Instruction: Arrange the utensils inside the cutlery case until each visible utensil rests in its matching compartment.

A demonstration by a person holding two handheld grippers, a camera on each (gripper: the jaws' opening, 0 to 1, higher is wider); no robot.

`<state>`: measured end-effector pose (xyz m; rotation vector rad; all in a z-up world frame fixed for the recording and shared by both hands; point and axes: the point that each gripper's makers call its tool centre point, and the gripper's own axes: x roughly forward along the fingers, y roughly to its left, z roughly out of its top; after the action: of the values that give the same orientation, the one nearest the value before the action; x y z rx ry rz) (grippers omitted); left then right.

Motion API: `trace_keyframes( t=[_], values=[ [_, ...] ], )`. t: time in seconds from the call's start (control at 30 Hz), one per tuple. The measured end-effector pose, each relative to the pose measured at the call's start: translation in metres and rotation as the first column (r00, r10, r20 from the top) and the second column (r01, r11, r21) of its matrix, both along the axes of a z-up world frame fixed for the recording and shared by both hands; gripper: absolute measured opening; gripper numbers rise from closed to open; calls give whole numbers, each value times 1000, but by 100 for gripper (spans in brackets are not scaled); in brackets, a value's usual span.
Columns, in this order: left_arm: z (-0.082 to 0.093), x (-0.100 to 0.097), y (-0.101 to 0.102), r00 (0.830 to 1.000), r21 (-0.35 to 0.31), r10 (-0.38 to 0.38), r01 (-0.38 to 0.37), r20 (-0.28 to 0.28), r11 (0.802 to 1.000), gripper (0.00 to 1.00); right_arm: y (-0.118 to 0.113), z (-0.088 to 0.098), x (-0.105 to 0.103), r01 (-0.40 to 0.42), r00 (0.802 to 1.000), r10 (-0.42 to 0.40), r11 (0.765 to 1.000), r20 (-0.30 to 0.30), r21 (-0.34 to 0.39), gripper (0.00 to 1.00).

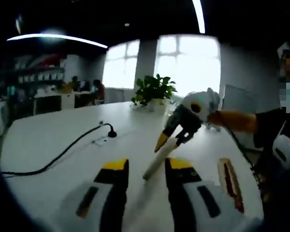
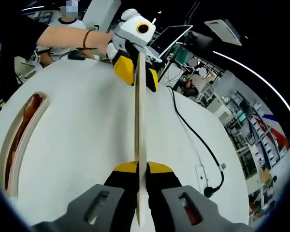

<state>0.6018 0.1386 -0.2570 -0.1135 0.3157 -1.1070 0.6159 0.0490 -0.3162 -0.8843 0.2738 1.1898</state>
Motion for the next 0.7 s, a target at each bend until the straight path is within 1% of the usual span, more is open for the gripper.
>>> trace_keyframes(
  t=[0.03, 0.07, 0.1, 0.13, 0.17, 0.2, 0.23, 0.27, 0.3, 0.33, 0.37, 0.4, 0.43, 0.47, 0.5, 0.53, 0.57, 0.6, 0.63, 0.67, 0.7],
  values=[
    [3, 0, 3, 999, -32, 8, -9, -42, 999, 48, -1, 0, -1, 3, 1000, -3, 1000, 3, 0, 3],
    [7, -1, 6, 990, -93, 29, -42, -135, 995, 60, -2, 1, -1, 9, 1000, -9, 1000, 18, 0, 3],
    [8, -8, 0, 979, -134, 44, -72, -201, 988, 80, -3, 2, -1, 16, 999, -16, 1000, 33, 0, 3],
    [13, -13, -4, 956, -211, 38, -103, -291, 972, 94, -4, 5, 0, 31, 997, -31, 1000, 67, -4, 3],
    [18, -10, -2, 944, -263, 27, -119, -328, 957, 96, -6, 6, 2, 44, 994, -43, 999, 97, -12, 3],
    [19, -1, 9, 935, -291, 21, -132, -354, 948, 95, -8, 9, 3, 59, 988, -55, 998, 144, -24, 3],
    [19, 0, 9, 933, -300, 24, -140, -359, 944, 99, -9, 10, 2, 70, 983, -64, 997, 171, -33, 3],
    [18, 1, 13, 929, -318, 40, -167, -369, 933, 99, -11, 10, 1, 81, 978, -71, 996, 197, -44, 3],
    [17, -1, 13, 921, -329, 35, -174, -389, 928, 100, -12, 11, 0, 89, 972, -75, 995, 223, -54, 3],
    [13, -8, 10, 907, -340, 24, -182, -420, 923, 100, -15, 12, -2, 111, 963, -91, 992, 256, -65, 3],
    [10, -14, 8, 894, -344, 12, -185, -449, 920, 100, -17, 13, -3, 124, 956, -100, 990, 275, -73, 3],
    [5, -20, 5, 868, -345, -3, -195, -497, 918, 100, -22, 11, -4, 165, 944, -130, 982, 304, -93, 3],
    [0, -22, 4, 850, -343, -10, -202, -527, 917, 100, -24, 13, -5, 173, 932, -124, 978, 341, -115, 3],
    [-3, -25, 0, 827, -356, -22, -217, -562, 909, 100, -22, 14, -8, 180, 925, -138, 980, 355, -88, 3],
    [-3, -27, -2, 811, -375, -43, -222, -584, 900, 98, -23, 15, -10, 186, 923, -146, 979, 356, -79, 3],
    [-2, -31, -6, 776, -407, -79, -238, -625, 882, 95, -25, 18, -7, 200, 910, -153, 976, 385, -86, 3],
    [1, -32, -8, 746, -441, -111, -260, -656, 859, 85, -30, 26, -1, 219, 870, -138, 968, 474, -120, 3],
    [6, -36, -12, 698, -485, -165, -288, -697, 826, 75, -33, 29, -1, 234, 844, -126, 961, 520, -146, 3],
    [5, -38, -13, 687, -492, -180, -289, -704, 822, 67, -34, 30, -4, 244, 825, -124, 958, 552, -149, 3],
    [1, -34, -14, 692, -482, -149, -316, -706, 817, 61, -33, 30, -7, 240, 821, -121, 960, 557, -145, 3],
    [-3, -32, -14, 718, -463, -110, -317, -688, 828, 61, -33, 29, -12, 234, 829, -122, 962, 546, -140, 3]
  ],
)
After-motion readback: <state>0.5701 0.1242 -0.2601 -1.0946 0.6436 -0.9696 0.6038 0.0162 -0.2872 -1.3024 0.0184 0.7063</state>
